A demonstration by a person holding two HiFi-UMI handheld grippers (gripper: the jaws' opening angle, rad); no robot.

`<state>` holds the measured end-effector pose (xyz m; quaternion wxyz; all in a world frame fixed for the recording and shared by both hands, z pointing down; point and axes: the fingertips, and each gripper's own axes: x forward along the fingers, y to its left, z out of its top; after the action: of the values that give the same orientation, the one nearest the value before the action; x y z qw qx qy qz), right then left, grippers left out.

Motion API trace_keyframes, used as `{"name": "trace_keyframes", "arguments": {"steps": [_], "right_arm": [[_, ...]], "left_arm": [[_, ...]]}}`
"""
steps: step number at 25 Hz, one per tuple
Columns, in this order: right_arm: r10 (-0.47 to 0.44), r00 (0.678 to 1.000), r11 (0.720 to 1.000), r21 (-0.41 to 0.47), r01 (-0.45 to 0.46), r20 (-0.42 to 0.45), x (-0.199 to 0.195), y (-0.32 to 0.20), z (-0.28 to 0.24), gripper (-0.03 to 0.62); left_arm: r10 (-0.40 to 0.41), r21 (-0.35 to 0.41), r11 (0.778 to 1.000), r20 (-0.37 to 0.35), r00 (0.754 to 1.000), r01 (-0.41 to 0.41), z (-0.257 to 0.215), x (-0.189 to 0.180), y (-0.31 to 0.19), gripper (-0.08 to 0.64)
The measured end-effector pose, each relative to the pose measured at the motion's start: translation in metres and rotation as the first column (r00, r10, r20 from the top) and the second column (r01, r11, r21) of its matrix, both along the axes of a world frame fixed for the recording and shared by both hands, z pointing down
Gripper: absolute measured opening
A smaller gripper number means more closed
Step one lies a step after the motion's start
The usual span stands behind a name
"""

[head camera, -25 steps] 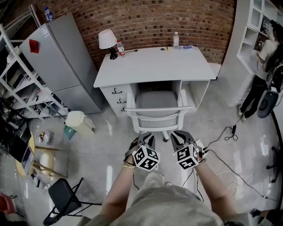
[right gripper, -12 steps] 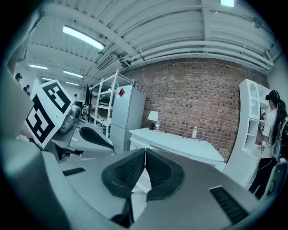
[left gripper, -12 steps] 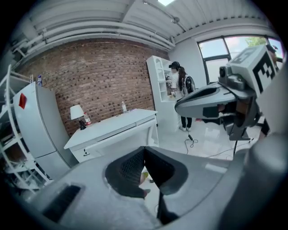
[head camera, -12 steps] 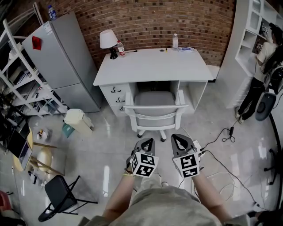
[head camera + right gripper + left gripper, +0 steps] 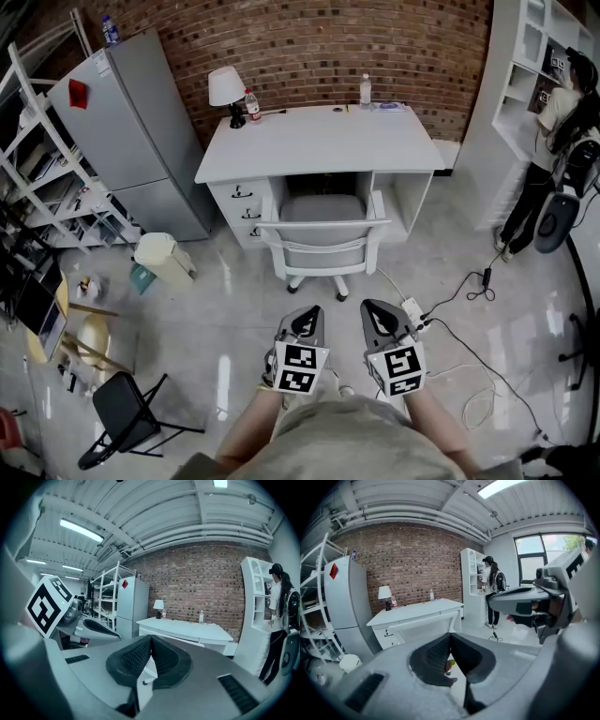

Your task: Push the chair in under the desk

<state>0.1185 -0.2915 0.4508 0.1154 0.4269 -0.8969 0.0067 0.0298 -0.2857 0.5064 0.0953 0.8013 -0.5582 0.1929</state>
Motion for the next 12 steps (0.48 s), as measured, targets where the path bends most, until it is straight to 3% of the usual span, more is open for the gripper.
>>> {"name": "trace_keyframes", "arguments": {"steps": [12], "right_arm": [[-0.013, 0.999, 1.0, -0.007, 0.013, 0.034, 0.008, 0.033, 0.003, 0.008]], "left_arm": [[0.0, 0.02, 1.0, -0.042, 0.999, 0.001, -0.01, 0.008, 0.027, 0.011]]}}
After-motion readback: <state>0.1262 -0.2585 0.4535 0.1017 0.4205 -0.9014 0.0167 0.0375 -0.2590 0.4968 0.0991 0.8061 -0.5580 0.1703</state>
